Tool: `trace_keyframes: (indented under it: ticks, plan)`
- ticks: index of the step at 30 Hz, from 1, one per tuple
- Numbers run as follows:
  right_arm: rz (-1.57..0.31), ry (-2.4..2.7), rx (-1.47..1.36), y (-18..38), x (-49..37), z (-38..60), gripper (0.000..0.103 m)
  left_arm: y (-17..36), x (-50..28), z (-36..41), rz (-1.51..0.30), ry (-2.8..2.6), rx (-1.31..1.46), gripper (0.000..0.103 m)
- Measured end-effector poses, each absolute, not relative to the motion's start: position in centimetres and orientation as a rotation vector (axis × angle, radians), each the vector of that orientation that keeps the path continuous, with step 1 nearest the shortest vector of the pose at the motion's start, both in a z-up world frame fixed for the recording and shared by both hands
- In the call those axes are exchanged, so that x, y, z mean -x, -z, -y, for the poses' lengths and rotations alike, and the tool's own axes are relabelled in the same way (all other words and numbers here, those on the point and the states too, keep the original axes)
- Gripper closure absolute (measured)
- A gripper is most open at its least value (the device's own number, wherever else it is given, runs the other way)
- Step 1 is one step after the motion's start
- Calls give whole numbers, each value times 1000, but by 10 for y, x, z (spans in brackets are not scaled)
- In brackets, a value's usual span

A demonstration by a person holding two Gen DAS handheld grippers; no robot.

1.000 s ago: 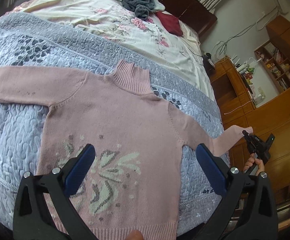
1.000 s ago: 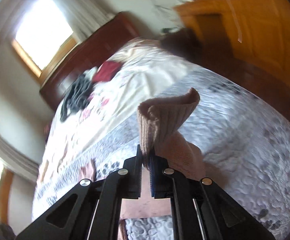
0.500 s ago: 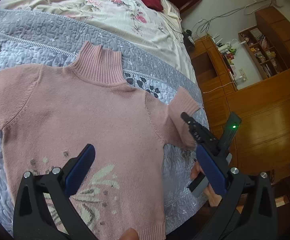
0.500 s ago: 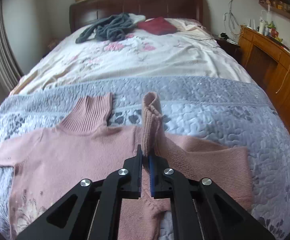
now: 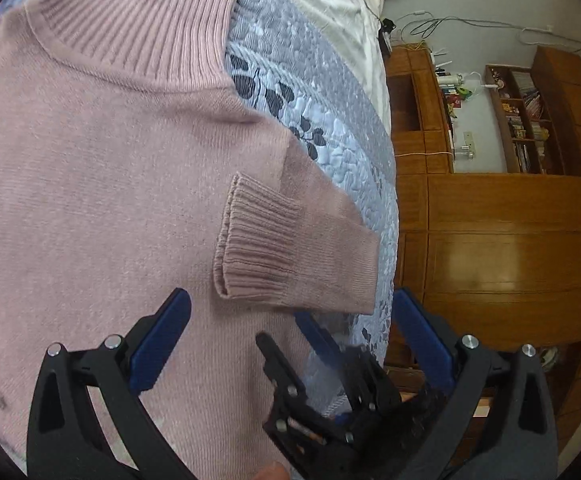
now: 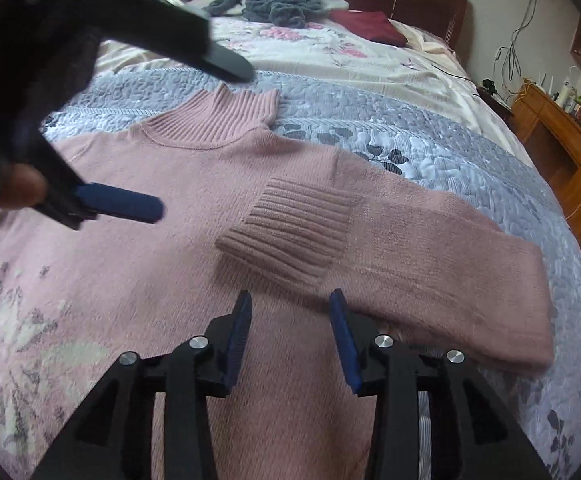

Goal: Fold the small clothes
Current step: 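Carry the sleeve across the sweater body with the right gripper while the left gripper grasps the other cuff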

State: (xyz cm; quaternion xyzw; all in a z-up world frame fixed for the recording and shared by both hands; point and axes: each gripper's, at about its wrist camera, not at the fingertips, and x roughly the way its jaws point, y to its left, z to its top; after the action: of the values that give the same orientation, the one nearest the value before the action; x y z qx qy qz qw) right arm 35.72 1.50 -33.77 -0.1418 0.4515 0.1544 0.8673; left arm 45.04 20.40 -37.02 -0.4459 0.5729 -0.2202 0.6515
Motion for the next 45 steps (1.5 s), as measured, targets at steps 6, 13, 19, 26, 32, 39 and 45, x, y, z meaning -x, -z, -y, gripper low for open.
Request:
trace_keyframes:
  ticks: [6, 13, 19, 26, 32, 39, 45]
  plan:
    - [-981, -309, 149, 322, -308, 32, 60, 404, -477, -175, -1415, 482, 998, 4]
    - [-1024, -271, -8, 316, -269, 60, 60, 404, -492, -160, -1496, 433, 828, 97]
    - [-1009, -282, -69, 300, -255, 58, 60, 354, -488, -184, -1407, 472, 788, 98]
    - [-997, -307, -91, 289, -249, 47, 60, 278, -473, -258, -1290, 445, 723, 99]
    - [-1001, -324, -83, 285, -243, 35, 60, 258, -457, -328, -1267, 363, 701, 99]
    - [-1002, -330, -65, 281, -238, 28, 60, 270, -437, -393, -1286, 270, 712, 99]
    - [-1008, -327, -60, 282, -239, 26, 60, 301, -428, -441, -1326, 191, 748, 98]
